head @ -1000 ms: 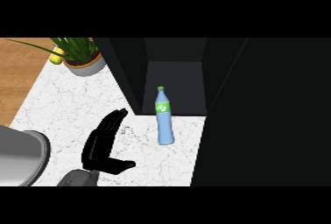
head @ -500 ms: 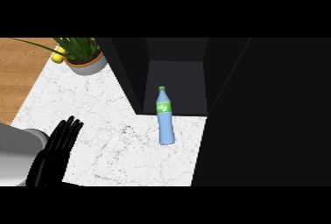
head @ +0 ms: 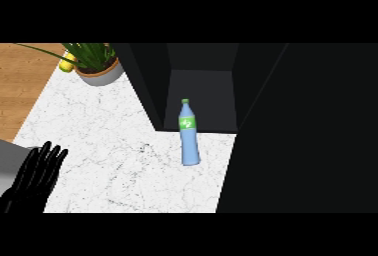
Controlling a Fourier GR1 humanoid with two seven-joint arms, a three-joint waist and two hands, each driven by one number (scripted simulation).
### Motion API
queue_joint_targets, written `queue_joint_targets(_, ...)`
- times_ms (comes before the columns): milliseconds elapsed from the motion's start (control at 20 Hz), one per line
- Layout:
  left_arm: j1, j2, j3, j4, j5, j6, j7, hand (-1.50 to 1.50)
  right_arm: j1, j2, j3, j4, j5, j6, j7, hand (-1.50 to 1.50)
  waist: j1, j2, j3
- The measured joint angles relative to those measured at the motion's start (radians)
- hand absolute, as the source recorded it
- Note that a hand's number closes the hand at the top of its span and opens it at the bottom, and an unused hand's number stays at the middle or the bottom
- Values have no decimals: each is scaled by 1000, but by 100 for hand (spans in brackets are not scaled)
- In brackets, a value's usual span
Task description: Pick up the bottled water, place it into the cabinet and close the cabinet
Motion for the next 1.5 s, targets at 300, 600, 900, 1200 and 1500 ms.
queue_joint_targets(300,61,53,29,-95,24,-1,28,-150,-192,91,184,34,180,-163,54,150,3,-2,-1)
queue_joint_targets(600,111,114,81,-175,72,-29,58,-150,-420,261,368,149,433,-395,120,150,7,4,0)
queue_joint_targets(900,139,138,122,-274,114,-6,110,-150,-671,319,419,357,404,-667,76,150,20,17,3)
queue_joint_targets(1200,171,161,176,-337,149,-12,157,-150,-865,332,364,573,213,-716,-18,150,19,24,5)
queue_joint_targets(1500,210,174,229,-375,176,-21,186,-150,-926,336,324,709,29,-473,-19,150,14,28,6)
